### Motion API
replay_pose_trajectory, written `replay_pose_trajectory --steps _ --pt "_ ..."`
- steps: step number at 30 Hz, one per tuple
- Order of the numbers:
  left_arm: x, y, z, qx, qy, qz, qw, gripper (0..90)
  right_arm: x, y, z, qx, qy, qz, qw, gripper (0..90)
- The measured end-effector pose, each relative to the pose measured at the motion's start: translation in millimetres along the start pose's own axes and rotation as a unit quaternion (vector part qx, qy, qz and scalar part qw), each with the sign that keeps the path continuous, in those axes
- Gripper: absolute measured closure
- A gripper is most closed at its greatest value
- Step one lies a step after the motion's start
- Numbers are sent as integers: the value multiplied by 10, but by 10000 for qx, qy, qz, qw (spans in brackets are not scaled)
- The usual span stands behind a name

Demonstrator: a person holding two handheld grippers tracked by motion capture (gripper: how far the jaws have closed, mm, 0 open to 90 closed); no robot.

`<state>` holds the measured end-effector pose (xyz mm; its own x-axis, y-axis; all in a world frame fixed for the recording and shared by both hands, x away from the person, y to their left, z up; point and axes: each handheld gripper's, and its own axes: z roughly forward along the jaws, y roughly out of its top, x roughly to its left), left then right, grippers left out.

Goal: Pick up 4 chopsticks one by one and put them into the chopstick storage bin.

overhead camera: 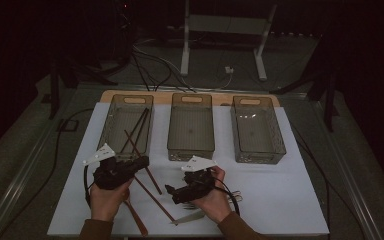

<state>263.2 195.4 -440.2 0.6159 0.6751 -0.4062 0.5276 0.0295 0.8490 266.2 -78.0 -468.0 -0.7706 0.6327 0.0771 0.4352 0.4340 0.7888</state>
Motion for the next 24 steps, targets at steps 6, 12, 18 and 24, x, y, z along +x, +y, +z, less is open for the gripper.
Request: replay_pose_trajectory --steps 6,12,18,24 --pt "69 104 -105 -43 101 -50 9999 865 -92 -32 -69 -107 61 -15 9999 0" --pt "134 182 -173 1 210 -54 9998 865 -209 -62 -177 -272 2 21 9996 0" --pt "194 243 -217 56 294 -61 9995 864 -324 -125 -259 -426 -75 116 9990 0" --pt "242 305 -234 110 382 -58 9992 864 -426 -172 -324 -534 -147 199 9983 0"
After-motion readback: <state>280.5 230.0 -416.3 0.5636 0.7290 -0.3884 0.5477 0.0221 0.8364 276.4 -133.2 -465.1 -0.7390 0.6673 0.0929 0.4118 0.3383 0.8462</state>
